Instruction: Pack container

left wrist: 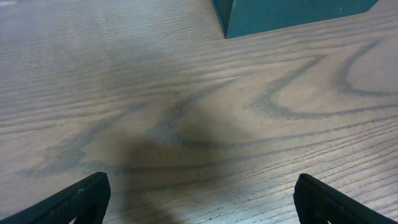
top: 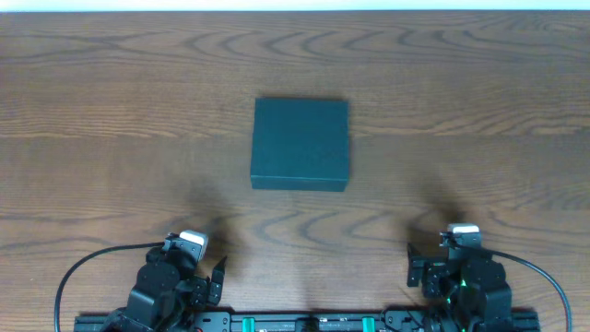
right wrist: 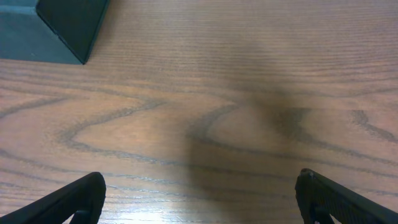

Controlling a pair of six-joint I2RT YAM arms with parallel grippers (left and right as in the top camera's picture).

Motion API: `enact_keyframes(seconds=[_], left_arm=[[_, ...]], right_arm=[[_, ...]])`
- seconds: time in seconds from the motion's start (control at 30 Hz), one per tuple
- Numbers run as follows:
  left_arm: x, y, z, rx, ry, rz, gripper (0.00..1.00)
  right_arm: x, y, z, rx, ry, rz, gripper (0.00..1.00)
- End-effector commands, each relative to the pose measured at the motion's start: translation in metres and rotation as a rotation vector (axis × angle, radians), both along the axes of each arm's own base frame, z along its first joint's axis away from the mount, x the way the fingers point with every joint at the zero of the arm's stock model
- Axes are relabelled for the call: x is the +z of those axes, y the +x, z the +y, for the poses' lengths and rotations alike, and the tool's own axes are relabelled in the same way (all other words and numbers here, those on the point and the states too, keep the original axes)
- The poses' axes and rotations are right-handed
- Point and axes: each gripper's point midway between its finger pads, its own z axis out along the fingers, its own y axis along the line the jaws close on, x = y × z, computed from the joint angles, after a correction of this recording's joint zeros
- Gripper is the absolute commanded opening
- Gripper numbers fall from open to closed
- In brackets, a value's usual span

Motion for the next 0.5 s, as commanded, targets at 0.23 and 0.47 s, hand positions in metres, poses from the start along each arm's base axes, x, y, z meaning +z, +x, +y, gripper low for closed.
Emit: enact_keyframes(seconds=[0.23, 0.47], left_arm=[[-0.0136, -0.0003, 0.0047, 0.009, 0.037, 0.019, 0.95], [-0.0136, -0.0002, 0.0049, 0.01, 0.037, 0.018, 0.95]], right_arm=[[-0.0015, -0.001, 0.0011, 0.014, -0.004, 0.002, 0.99], [-0.0015, -0.001, 0.0011, 0.014, -0.004, 0.002, 0.99]])
